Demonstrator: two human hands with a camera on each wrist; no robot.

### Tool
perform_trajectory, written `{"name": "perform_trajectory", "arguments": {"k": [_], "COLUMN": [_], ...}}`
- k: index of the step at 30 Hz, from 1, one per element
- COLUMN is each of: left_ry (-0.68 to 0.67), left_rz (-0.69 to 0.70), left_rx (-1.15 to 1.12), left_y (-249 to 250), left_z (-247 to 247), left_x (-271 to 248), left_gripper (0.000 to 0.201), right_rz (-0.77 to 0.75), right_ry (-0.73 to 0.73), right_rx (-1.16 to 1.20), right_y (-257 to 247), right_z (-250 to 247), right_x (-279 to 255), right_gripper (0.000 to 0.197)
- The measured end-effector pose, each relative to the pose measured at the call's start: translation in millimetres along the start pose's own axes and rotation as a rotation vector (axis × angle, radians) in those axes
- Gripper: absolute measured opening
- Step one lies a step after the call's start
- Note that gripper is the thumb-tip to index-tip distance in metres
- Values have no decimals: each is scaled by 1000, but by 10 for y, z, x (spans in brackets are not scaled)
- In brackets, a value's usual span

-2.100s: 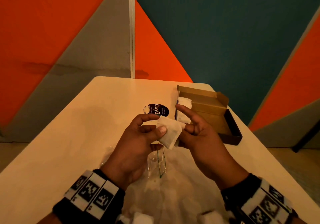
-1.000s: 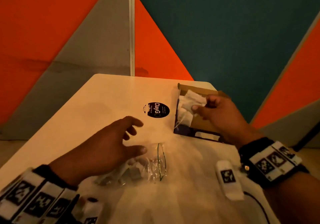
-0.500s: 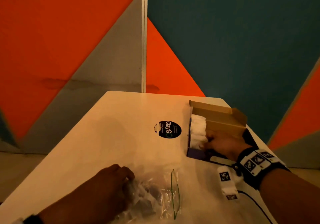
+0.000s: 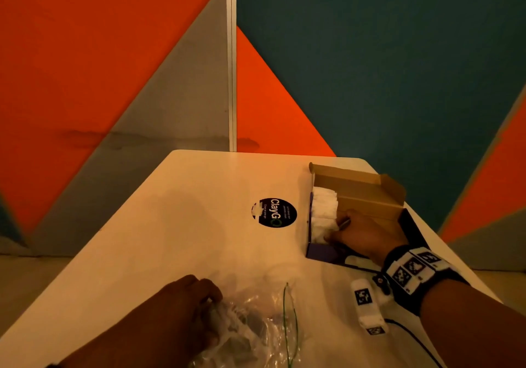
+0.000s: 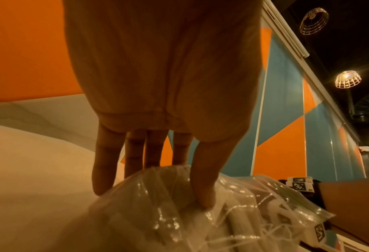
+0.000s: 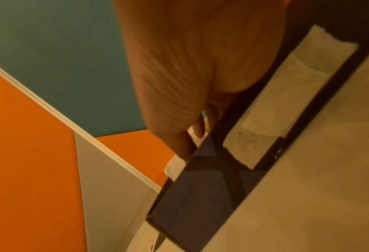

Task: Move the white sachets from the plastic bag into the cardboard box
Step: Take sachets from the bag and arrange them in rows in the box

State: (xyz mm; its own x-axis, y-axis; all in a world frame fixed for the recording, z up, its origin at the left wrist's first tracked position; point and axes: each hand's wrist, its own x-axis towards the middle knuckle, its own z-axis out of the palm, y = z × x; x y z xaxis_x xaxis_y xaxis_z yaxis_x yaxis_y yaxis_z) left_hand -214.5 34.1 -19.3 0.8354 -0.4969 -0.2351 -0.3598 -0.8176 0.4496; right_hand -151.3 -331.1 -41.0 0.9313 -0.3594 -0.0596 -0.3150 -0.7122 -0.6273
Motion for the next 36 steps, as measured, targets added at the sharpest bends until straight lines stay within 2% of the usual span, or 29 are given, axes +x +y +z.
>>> {"name": "perform_trajectory", "arguments": {"k": [5,7,11,12,13,16,17,18,22,27,36], "left_ry": [51,54,21,21,17,0,-5,-4,16,30,48], "left_rz": [41,55,53,58,67,80,78,75,70,77,80], "left_rx": [86,93,131,145,152,173,178,180,178,180,193], "left_y": [-47,-66,-31,-19,-1,30,34,33,30,28,21], "left_z": [37,76,70,63,53,48,44,45,63,93,130], "left_x": [33,23,17,20,16,-11,-13,-4,10,-10,-5], "left_gripper": [47,55,61,61,61,61,60,58,55,56,55], "right_rz": [67,79,-101,-159,-233,-404,-443,-491,-605,-509,-430], "right_ry": [38,102,232,197,101,-387,-483,-506,-434,-397,-335], "right_rx": [151,198,88,24,-35,-183,-216,-233,-367,-606,-544], "right_y": [2,-35,-236,-307,-378,-542,-571,-575,-543,-565,-496], "right_z": [-27,-57,-121,-131,-132,-50,7,69,320,452,525], "right_x": [-103,-231,-649,-799,-963,-1429,-1523,-1561,-1560,-1622,-1716], "right_gripper": [27,24,16,14,11,12,17,23,37,41,39]}}
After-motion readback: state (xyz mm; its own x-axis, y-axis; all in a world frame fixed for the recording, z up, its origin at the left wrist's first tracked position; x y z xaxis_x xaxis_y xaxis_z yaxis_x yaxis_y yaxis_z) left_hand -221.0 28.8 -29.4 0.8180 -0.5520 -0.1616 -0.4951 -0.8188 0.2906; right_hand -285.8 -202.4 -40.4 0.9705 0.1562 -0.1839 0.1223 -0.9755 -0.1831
